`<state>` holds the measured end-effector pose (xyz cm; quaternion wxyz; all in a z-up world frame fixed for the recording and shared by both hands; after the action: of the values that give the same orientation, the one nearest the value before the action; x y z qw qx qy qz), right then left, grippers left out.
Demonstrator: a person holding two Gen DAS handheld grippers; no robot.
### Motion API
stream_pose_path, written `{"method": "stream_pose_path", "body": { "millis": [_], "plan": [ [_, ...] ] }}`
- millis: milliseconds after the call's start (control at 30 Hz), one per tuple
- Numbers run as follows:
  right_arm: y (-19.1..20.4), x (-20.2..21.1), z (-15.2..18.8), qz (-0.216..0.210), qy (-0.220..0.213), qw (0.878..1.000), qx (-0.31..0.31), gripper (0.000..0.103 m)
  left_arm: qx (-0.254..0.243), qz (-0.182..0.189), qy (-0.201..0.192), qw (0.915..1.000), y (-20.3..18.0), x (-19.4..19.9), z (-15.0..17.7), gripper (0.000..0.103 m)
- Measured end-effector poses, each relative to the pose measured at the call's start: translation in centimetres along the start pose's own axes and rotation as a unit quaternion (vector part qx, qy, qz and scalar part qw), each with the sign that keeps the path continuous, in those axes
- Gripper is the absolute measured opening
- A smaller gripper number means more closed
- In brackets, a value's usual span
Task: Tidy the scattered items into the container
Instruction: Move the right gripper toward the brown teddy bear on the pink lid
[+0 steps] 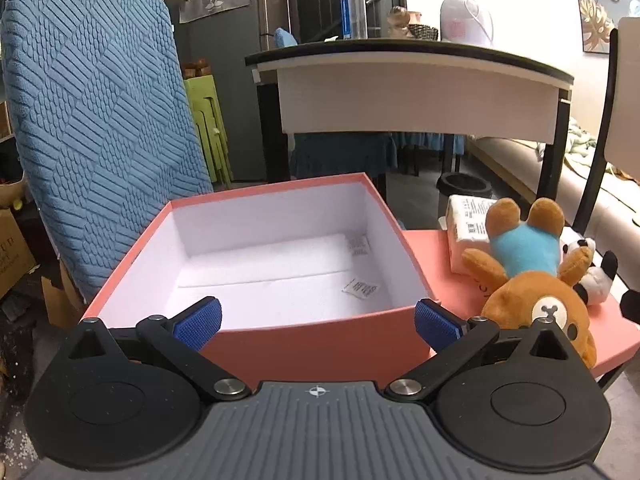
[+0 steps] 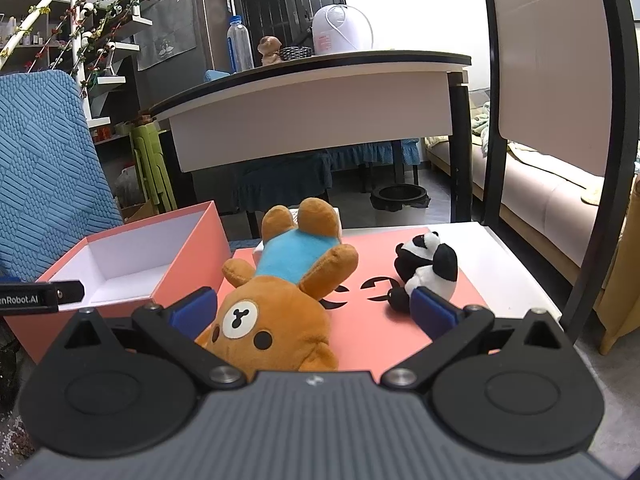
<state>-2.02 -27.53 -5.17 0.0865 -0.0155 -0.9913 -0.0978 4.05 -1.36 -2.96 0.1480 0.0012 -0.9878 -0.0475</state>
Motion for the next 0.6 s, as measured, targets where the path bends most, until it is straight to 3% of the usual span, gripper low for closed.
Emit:
{"method": "stream_pose_path", "body": {
  "millis": [267, 600],
  "plan": [
    [-0.6, 0.5, 0.1, 0.001, -0.007, 1.000, 0.006, 0.103, 0.002, 0.008, -0.010, 0.9999, -1.4, 2.4, -1.0, 0.103],
    [-1.7, 0.5, 1.2, 0.009, 0.001, 1.000, 0.009, 0.103, 0.036, 0.065, -0.028, 0.9969, -2.7, 8.1, -3.5, 0.103]
  ]
}}
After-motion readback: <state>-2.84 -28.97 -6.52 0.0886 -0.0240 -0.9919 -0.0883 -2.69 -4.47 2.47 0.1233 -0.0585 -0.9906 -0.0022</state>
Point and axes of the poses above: each gripper's, at about its wrist camera, not at the fingertips, and x roughly against the way its jaws point, y to its left, z to its underside, the point moved 4 cm from there along -x, roughly the way its jaws point, and after that the axes turned 13 degrees about -y, right-handed, at the moved point
